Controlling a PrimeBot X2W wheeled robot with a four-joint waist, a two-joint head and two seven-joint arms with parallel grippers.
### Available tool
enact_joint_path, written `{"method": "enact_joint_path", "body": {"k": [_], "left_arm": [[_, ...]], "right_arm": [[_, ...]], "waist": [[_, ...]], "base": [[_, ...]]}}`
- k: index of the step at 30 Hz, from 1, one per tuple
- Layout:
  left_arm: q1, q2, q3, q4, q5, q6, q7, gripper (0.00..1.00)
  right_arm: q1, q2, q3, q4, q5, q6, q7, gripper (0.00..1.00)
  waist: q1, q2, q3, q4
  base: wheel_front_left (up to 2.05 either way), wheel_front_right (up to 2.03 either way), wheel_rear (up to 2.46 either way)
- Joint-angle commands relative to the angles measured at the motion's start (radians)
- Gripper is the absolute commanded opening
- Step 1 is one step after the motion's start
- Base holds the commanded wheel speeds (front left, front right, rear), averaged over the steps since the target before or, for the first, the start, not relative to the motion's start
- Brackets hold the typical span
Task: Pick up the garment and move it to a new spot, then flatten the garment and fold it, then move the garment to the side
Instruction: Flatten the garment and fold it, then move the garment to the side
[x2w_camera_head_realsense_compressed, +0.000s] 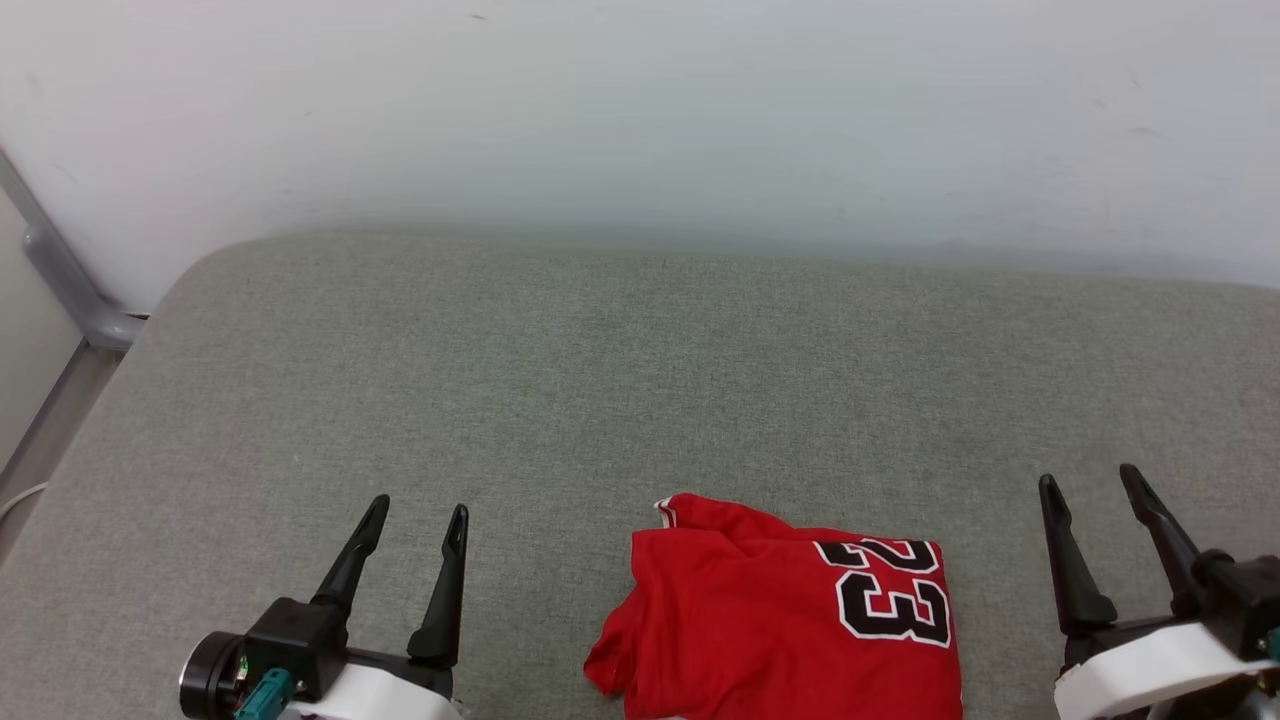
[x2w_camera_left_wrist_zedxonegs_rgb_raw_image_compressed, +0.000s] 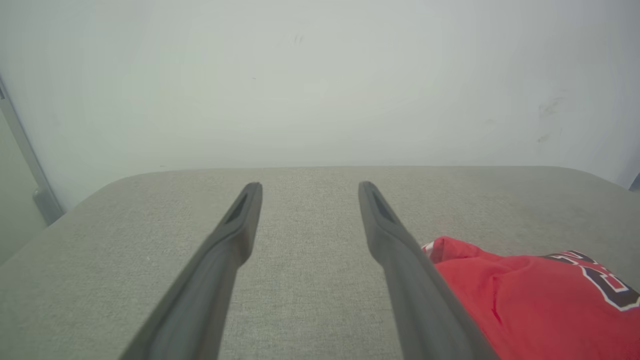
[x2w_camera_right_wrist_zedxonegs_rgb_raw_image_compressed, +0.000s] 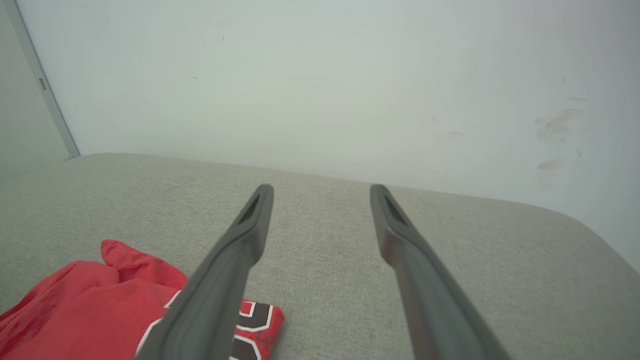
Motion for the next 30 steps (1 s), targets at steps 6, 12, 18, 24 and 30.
{"method": "enact_joint_path", "body": {"k": [6,12,18,24,30], "left_arm": [[0.021,-0.016,0.021,-0.036,0.058,-0.008,-0.002,1.00],[0.016,-0.028,0.028,-0.038,0.073,-0.016,-0.002,1.00],[-0.003,-0.035,0.028,-0.041,0.078,-0.022,-0.002,1.00],[-0.010,-0.037,0.021,-0.033,0.075,-0.024,-0.002,1.00],[-0.037,-0.041,0.009,-0.019,0.065,-0.025,-0.002,1.00]], "right_arm": [[0.035,0.053,-0.017,0.015,-0.010,-0.001,-0.033,1.00],[0.035,0.068,-0.026,0.026,0.005,-0.001,-0.026,1.00],[0.022,0.045,-0.004,0.020,0.033,-0.001,0.047,1.00],[0.016,-0.013,0.056,-0.014,0.148,-0.001,0.365,1.00],[-0.012,-0.024,0.062,-0.058,0.197,-0.001,0.750,1.00]], "waist": [[0.0000,-0.0001,0.003,-0.004],[0.0000,-0.0001,0.005,-0.007],[0.0000,-0.0001,0.017,-0.002],[0.0000,-0.0001,0.040,0.014],[0.0000,-0.0001,0.086,0.033]], "base": [[0.00,0.00,0.00],[0.00,0.00,0.00],[0.00,0.00,0.00],[0.00,0.00,0.00],[0.00,0.00,0.00]]}}
